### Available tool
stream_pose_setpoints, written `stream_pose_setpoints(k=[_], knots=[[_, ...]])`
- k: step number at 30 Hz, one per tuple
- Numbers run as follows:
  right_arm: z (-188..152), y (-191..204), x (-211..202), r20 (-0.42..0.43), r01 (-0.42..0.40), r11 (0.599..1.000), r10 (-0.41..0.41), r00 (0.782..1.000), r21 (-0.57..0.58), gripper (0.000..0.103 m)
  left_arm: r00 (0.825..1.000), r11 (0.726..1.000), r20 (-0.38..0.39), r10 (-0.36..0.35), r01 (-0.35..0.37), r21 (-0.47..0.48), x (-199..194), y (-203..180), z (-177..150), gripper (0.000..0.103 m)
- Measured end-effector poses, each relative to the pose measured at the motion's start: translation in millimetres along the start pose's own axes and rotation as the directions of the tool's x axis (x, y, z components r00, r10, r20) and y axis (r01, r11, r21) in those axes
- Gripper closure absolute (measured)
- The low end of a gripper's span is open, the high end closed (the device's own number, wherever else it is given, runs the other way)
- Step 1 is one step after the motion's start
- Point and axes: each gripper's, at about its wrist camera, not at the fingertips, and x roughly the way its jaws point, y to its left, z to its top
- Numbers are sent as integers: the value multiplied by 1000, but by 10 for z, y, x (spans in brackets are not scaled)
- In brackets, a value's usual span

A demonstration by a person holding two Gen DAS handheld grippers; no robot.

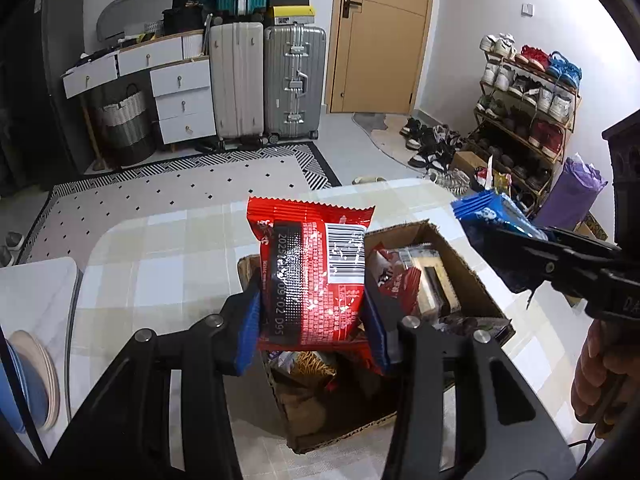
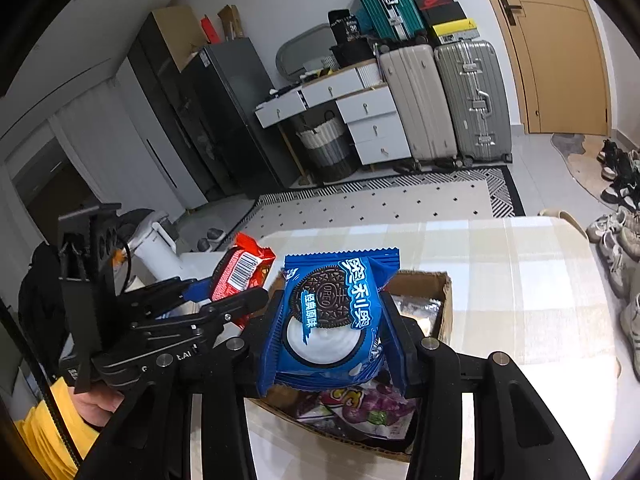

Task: Organize snacks
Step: 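Lift both held packets and carry them over the cardboard box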

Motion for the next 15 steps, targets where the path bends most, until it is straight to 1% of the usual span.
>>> stream_pose_setpoints(k=[4, 6, 11, 15], knots=[[-57, -37, 117, -34, 14, 1000, -14, 999, 1, 59, 999, 1000, -31, -12, 12, 10, 150, 13, 2, 62], [-75, -60, 167, -45, 26, 1000, -26, 999, 3, 59, 999, 1000, -42, -4, 5, 22, 205, -11, -29, 62], [-99, -83, 205, -49, 23, 1000, -23, 999, 6, 59, 998, 999, -63, -17, 19, 32, 305, -41, -36, 61], [-92, -98, 220, -53, 28, 1000, -28, 998, -2, 59, 998, 999, -62, -13, 15, 41, 322, -46, -70, 61]])
